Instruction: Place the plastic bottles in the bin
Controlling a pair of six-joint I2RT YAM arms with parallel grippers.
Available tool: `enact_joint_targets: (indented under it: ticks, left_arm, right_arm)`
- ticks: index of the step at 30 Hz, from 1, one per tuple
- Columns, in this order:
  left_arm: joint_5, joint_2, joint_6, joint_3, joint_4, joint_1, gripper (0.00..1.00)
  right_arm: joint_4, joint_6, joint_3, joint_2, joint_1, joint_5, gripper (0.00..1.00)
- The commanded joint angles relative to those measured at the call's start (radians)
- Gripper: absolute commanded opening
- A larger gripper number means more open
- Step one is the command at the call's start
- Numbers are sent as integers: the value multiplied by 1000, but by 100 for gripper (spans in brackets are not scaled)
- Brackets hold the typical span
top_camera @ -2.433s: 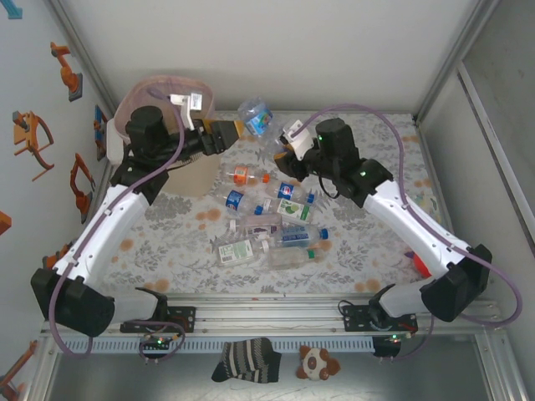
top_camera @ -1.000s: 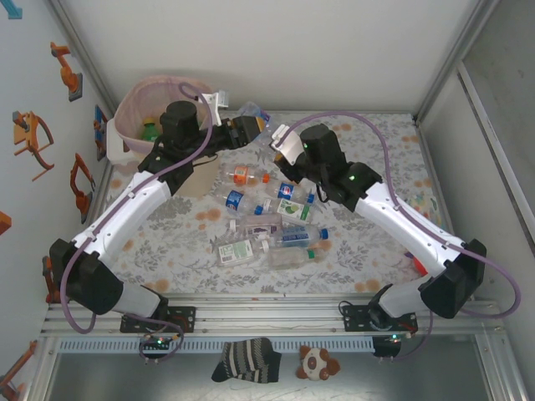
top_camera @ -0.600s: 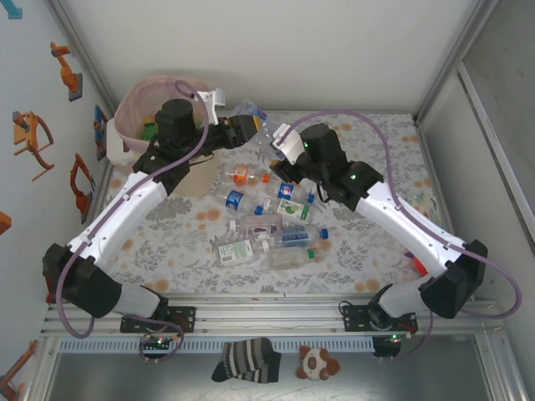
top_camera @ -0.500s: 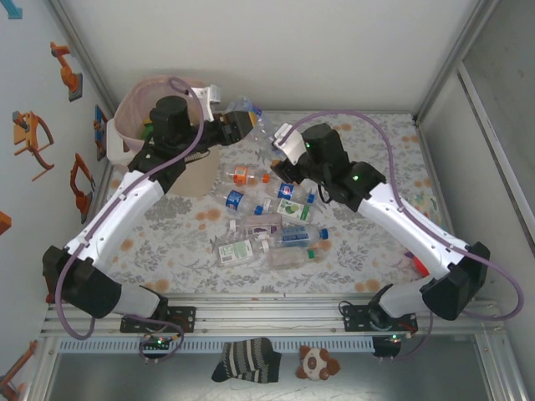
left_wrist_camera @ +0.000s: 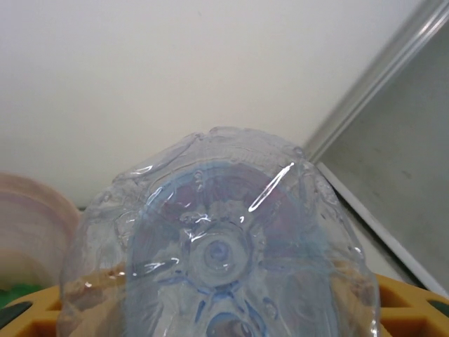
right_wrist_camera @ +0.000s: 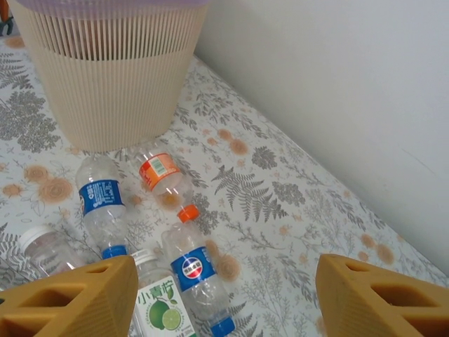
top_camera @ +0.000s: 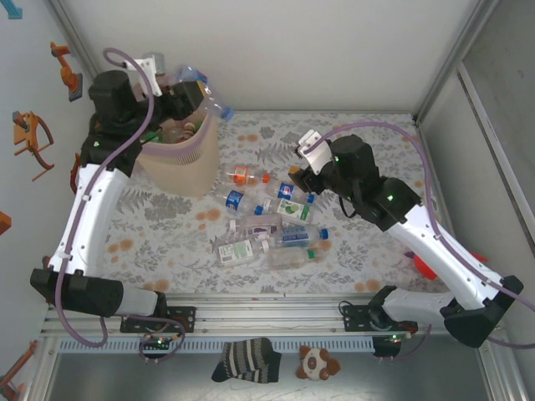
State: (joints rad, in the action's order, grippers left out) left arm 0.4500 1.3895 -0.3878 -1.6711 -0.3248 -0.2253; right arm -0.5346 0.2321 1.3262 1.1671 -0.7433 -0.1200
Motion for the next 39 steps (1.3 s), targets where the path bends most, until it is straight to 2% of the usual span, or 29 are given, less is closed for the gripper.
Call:
enact_joint_targets:
  ticks: [1,8,13,18,24,39]
  left_arm:
    - [-63,15,141,-71,-146,39,55]
    - [-206,80,292,-189,-312,109,56]
    - [-243,153,367,-304,-486,138,56]
    - [-308,175,423,-337,-589,150,56]
    - [-369,277,479,-449,-755,179,56]
    - [-358,457,505,-461,-810,182,55]
  right_arm:
    - [-36,-13,-13,-18,-10,-31,67]
    - [-47,-6,-9,-18,-10,-47,67]
    - [-78,-2,23,10,-13,-49,67]
    - [-71,-3,32,30,-19,-44,66]
    - [-125,7,60,74,-46,-70,66]
    - [-156,6,74,149,-148,-171,65]
